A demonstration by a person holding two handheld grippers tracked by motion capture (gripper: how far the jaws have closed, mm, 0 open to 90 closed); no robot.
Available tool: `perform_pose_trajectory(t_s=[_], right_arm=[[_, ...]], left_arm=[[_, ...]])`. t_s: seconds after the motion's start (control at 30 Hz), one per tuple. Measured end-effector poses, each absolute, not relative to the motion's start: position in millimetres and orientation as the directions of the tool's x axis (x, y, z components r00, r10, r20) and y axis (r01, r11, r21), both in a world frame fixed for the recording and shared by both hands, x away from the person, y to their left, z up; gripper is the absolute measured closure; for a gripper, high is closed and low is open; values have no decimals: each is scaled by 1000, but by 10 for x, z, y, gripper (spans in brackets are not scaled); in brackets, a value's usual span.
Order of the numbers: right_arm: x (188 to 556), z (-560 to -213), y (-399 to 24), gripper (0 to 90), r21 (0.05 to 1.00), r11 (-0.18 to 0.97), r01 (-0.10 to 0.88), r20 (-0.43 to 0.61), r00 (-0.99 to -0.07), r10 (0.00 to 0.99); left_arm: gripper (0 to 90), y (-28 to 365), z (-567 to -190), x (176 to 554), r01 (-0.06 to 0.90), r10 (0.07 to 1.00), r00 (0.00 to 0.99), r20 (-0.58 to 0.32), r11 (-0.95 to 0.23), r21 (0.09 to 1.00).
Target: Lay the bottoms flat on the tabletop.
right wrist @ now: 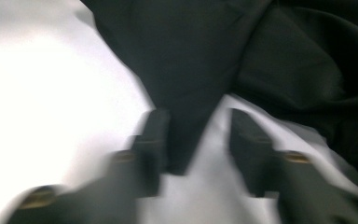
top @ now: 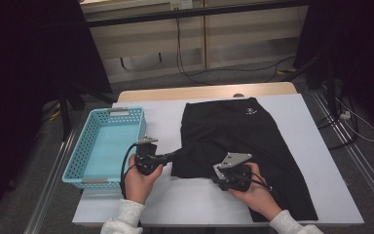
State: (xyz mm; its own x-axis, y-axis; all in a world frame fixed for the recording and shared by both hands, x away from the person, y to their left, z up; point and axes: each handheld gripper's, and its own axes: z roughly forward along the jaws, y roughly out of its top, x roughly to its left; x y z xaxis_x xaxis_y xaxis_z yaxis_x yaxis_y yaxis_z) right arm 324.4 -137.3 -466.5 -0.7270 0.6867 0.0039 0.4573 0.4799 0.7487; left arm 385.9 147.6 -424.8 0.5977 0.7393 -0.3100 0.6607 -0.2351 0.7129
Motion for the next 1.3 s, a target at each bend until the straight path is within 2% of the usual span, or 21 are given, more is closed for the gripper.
perform_pose_trajectory(t_s=[0.07,0.23,0.33,0.47,0.53,0.57,0.67,0.73,0.8,0.83,0.97,1.03,1.3], right_arm=[[3247,-4661,-1387,801,746,492,450,-5,-734,679],[3264,-4641,-1445,858,758,462,461,12,-717,697],[3266,-4641,-1457,862,755,461,466,20,-720,694],[3259,-4645,-1447,859,748,475,463,15,-728,686],[3258,-4643,-1450,858,750,476,460,9,-726,687],[3256,-4643,-1451,858,749,476,461,9,-726,688],[3257,-4638,-1461,856,751,477,455,-8,-717,697],[3255,-4632,-1471,831,754,478,450,-28,-706,708],[3256,-4630,-1481,777,755,484,442,-52,-696,716],[3259,-4630,-1485,724,758,477,445,-47,-692,720],[3259,-4633,-1461,540,759,469,452,-27,-697,716],[3246,-4634,-1424,487,759,487,432,-46,-711,702],[3247,-4667,-1339,454,751,490,442,-31,-718,696]], left_arm=[[899,1456,-4273,3866,656,739,603,-300,-246,713],[872,1400,-4372,3886,654,742,608,-284,-265,709],[629,1374,-4422,3865,656,749,607,-267,-282,700],[476,1383,-4418,3802,646,754,612,-238,-303,700],[474,1377,-4442,3768,648,752,618,-231,-319,692],[480,1368,-4466,3753,654,747,621,-236,-328,682],[586,1330,-4536,3717,679,740,624,-251,-354,643],[709,1294,-4546,3701,681,729,632,-263,-360,638],[871,1279,-4530,3710,699,705,635,-317,-348,625],[891,1276,-4503,3715,695,703,636,-318,-344,631],[894,1337,-4328,3739,701,687,622,-376,-276,657],[894,1374,-4265,3746,701,681,618,-393,-252,667],[894,1492,-4112,3762,697,685,599,-415,-190,691]])
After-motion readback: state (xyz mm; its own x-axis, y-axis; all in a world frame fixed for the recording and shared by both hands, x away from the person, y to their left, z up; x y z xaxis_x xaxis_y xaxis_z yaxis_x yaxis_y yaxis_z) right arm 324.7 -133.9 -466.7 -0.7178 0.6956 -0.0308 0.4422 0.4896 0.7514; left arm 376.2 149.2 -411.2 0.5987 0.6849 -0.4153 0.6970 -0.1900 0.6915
